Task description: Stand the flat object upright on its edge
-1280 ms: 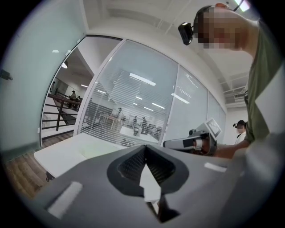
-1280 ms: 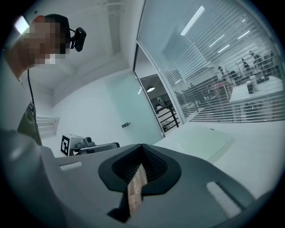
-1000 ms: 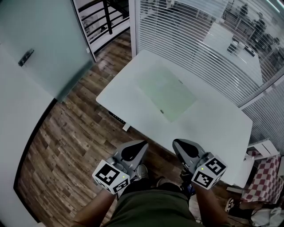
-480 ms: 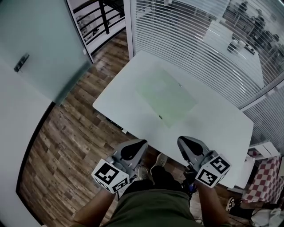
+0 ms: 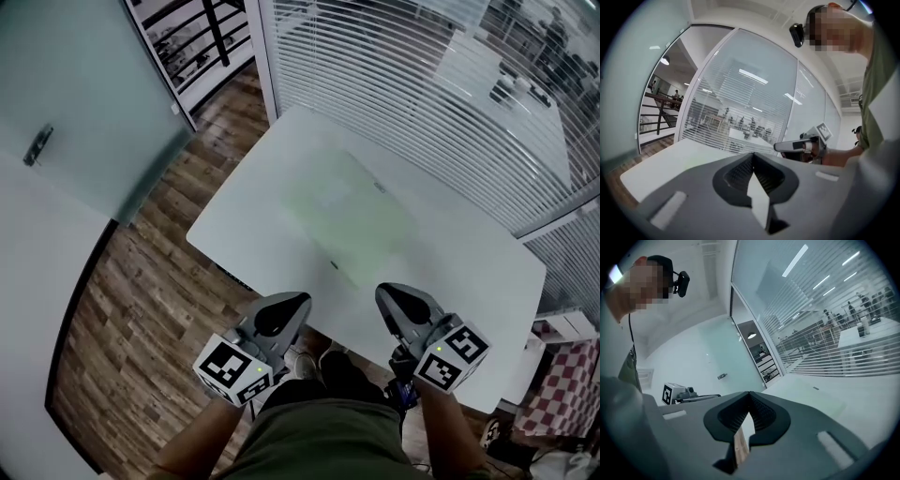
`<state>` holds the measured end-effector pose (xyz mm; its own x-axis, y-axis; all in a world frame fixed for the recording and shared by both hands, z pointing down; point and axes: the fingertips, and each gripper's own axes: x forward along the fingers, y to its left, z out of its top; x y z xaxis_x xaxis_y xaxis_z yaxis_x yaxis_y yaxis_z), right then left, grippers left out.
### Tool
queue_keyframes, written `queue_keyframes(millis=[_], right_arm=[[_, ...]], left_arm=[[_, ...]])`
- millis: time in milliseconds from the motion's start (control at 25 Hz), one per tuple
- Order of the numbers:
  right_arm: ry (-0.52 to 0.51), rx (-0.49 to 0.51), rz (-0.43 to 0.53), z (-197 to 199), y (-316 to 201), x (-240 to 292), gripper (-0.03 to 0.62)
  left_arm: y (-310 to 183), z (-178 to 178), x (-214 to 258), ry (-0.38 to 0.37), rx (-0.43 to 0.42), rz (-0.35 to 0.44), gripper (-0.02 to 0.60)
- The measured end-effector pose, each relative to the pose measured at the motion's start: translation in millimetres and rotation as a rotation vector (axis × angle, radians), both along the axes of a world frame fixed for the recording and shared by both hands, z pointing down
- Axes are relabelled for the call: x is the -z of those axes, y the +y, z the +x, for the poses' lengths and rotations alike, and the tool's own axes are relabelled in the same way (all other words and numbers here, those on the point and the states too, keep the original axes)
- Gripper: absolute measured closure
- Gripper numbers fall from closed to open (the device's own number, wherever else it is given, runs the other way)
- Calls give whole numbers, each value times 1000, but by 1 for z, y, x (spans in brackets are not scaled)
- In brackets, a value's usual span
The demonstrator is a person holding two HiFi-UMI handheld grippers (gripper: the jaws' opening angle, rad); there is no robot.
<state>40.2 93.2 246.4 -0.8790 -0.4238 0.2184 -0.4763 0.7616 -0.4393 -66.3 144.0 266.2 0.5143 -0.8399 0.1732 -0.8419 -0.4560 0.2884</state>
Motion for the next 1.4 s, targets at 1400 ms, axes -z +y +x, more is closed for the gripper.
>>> queue_keyframes(millis=[1400], right_arm=[[104, 67, -40, 25, -155, -92, 583]], left_arm=[[-118, 4, -97, 14, 175, -183, 581]])
